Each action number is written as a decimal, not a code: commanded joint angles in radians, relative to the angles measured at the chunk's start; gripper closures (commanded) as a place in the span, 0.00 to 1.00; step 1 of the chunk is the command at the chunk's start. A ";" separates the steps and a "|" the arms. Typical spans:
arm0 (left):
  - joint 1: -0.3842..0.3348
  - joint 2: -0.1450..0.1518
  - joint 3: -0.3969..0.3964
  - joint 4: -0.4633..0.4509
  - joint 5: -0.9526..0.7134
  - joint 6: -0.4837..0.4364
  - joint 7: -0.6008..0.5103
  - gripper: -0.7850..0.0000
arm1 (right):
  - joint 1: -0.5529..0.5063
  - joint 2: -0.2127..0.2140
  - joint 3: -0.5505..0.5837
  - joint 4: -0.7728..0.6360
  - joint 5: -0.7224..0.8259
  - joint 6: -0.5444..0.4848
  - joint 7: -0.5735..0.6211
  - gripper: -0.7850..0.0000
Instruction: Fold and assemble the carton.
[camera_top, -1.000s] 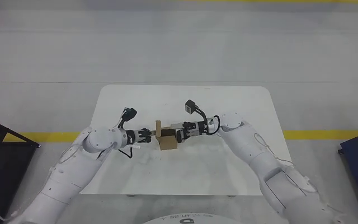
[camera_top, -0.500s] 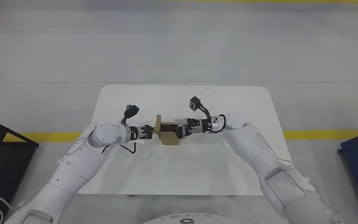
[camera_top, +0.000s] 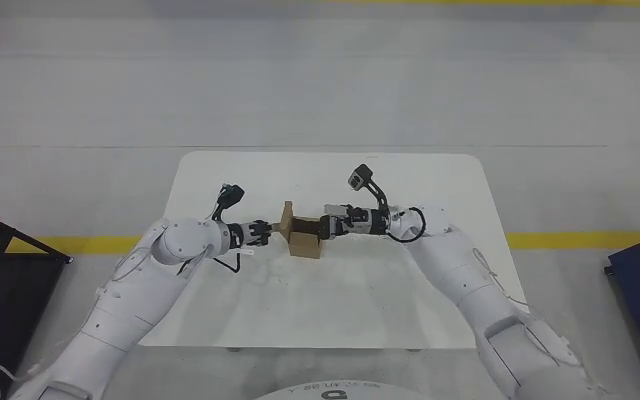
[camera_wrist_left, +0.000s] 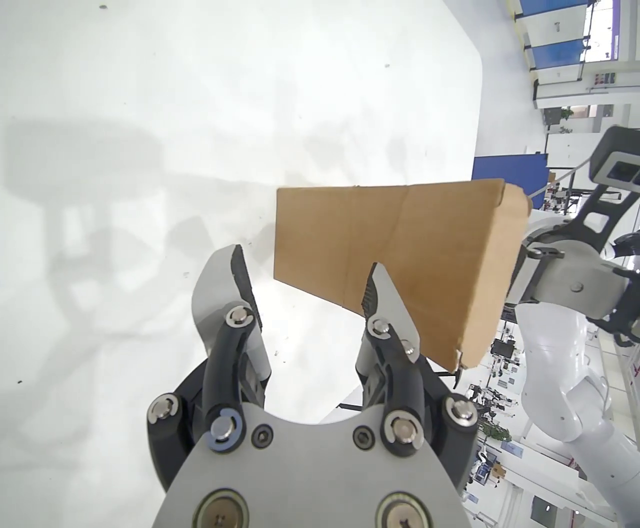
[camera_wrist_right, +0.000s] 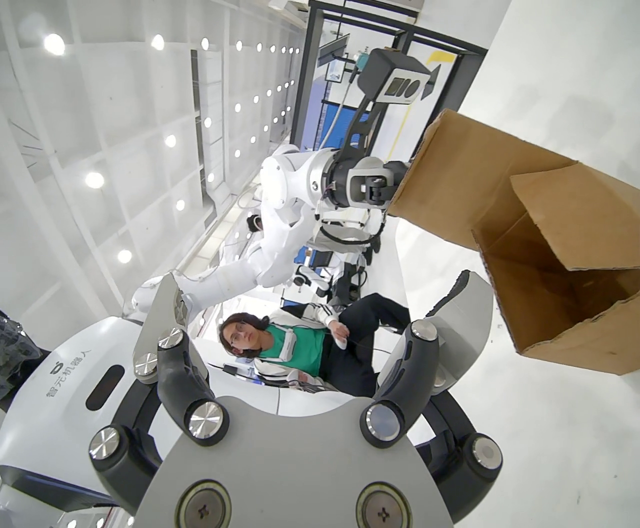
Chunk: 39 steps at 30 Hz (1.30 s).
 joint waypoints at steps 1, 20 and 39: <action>0.000 0.000 -0.002 -0.003 0.001 0.003 0.001 0.42 | 0.016 -0.007 -0.012 0.023 0.013 0.017 -0.005 0.00; 0.003 -0.002 -0.027 -0.028 0.041 0.026 0.028 0.35 | 0.133 -0.085 -0.132 0.266 0.044 0.069 -0.035 0.00; -0.047 -0.036 0.105 -0.048 0.166 0.063 0.003 0.41 | 0.172 -0.124 -0.156 0.355 0.058 0.058 0.022 0.00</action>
